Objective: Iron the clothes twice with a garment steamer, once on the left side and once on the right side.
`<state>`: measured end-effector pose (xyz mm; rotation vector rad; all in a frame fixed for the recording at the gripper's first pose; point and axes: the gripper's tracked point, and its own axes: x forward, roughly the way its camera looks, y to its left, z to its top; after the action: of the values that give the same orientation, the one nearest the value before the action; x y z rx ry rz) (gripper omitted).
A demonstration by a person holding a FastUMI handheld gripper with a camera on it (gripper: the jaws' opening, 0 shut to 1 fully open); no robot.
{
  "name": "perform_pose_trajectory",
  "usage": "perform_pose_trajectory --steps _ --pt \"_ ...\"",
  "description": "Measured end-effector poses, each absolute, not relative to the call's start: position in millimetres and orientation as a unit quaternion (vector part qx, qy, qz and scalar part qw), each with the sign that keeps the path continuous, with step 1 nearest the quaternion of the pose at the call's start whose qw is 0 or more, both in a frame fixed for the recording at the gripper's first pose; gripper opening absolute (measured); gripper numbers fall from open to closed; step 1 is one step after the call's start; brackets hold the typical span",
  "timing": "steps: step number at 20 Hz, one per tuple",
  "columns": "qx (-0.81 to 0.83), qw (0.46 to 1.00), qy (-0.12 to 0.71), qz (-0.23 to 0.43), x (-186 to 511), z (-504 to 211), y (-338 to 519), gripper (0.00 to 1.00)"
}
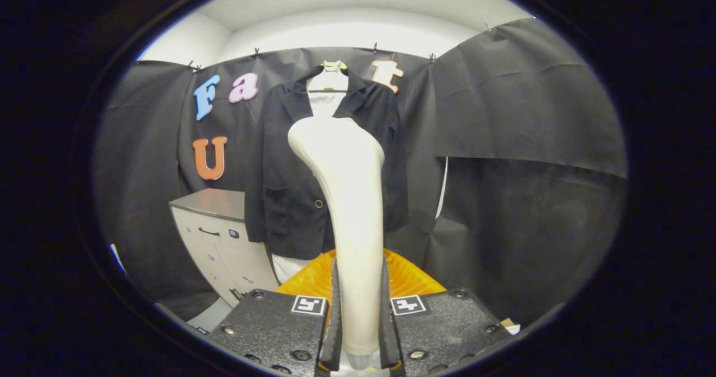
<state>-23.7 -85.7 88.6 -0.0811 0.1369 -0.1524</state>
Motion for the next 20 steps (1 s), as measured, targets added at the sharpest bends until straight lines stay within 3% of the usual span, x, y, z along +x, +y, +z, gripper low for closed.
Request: perform_pose_trajectory --steps 8,20 --pt "-0.033 0.997 0.065 -0.019 -57 98 -123 0.29" --pt "-0.021 0.997 0.066 0.026 -63 96 -109 0.29"
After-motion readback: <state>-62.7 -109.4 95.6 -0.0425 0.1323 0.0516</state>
